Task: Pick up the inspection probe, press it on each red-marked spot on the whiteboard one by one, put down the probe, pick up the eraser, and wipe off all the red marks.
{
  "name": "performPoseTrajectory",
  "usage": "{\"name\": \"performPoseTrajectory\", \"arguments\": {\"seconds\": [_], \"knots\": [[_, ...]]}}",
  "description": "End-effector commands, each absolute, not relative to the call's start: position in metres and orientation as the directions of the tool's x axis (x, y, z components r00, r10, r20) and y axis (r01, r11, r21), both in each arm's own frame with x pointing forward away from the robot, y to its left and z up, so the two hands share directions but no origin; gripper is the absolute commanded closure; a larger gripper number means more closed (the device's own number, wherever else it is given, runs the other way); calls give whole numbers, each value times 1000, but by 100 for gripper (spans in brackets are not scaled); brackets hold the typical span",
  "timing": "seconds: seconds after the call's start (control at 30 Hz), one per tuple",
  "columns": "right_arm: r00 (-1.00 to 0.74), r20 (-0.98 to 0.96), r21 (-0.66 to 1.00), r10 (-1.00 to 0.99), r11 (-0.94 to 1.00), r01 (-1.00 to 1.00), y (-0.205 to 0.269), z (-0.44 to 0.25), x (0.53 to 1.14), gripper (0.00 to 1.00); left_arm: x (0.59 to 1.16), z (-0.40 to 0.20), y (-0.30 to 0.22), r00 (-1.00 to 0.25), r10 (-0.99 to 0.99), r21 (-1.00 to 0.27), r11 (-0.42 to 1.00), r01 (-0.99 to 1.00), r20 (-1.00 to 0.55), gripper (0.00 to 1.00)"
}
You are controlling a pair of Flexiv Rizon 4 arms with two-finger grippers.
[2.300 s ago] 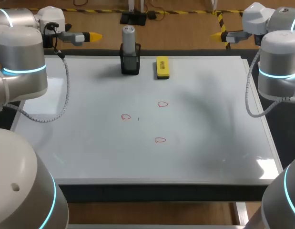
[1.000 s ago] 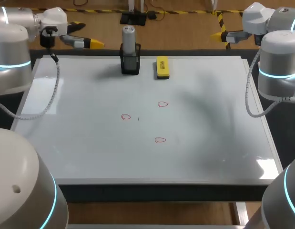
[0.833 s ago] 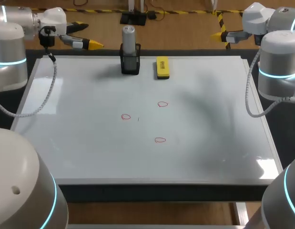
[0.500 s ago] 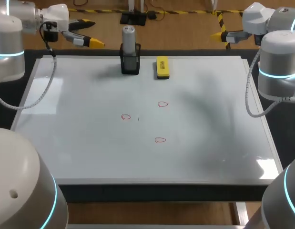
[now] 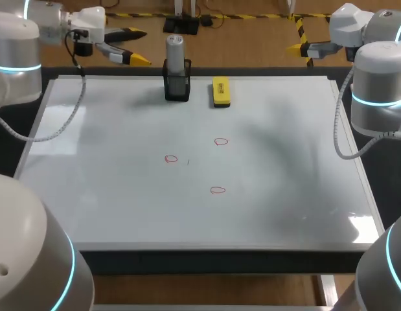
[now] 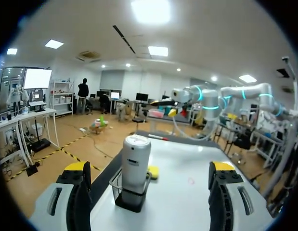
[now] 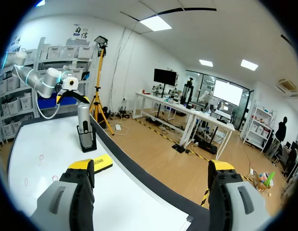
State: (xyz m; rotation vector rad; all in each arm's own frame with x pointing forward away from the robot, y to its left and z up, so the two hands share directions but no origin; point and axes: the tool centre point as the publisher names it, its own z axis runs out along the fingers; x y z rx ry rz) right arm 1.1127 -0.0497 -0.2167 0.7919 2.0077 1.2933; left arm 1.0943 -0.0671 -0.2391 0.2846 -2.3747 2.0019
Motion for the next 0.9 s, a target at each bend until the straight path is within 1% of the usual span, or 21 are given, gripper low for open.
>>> {"name": "performPoseTrajectory", "arguments": {"seconds": [0.03, 0.5, 0.9], "knots": [[-632, -174, 927, 755, 343, 154, -50, -217, 1113, 0, 1103, -250, -77, -987, -85, -978, 146, -151, 140, 0], [-632, -174, 927, 755, 343, 154, -50, -217, 1113, 0, 1116, -265, -111, -989, -71, -986, 97, -135, 128, 0], [-632, -174, 927, 755, 343, 154, -50, -217, 1113, 0, 1134, -275, -138, -991, -48, -989, 81, -126, 123, 0]]}}
